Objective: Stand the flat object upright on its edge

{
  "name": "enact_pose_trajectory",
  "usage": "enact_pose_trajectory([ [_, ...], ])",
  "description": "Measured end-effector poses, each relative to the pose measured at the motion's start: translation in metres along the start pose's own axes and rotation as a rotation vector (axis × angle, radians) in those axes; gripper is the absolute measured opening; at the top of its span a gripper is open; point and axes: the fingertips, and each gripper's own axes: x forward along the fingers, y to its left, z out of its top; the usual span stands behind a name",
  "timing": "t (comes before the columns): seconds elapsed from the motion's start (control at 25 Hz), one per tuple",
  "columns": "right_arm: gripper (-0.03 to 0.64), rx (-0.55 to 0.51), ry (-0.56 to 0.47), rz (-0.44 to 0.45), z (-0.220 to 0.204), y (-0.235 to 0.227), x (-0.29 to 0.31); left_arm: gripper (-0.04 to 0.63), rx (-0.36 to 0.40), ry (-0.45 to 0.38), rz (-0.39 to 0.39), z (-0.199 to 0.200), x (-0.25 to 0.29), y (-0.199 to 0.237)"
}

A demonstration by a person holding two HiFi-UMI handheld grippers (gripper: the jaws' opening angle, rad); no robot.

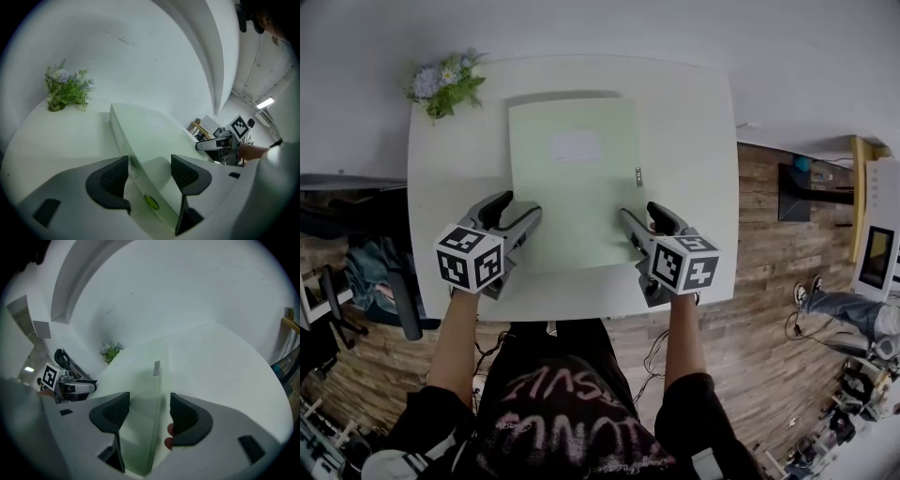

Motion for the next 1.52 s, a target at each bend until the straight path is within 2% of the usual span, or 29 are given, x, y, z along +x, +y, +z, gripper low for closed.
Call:
enact_pose_trajectory([
  [0.44,0.259,-0.019,0.061,0.004,0.000,0.001,0.004,0.288,-0.010,0.024,0.014,-0.002,0.005,0.000],
  [0.68,0.256,-0.054,0.065,-0.023,0.000,0.004,0.004,0.287,0.013,0.030,0.024,-0.002,0.004,-0.001],
  [1.24,0.245,-0.106,0.016,-0.039,0.007,0.012,0.000,0.279,0.092,-0.029,0.053,0.009,-0.005,-0.004],
  [1.52,0.244,-0.148,-0.034,-0.039,0.023,0.016,-0.002,0.279,0.164,-0.084,0.082,0.028,-0.011,-0.006],
])
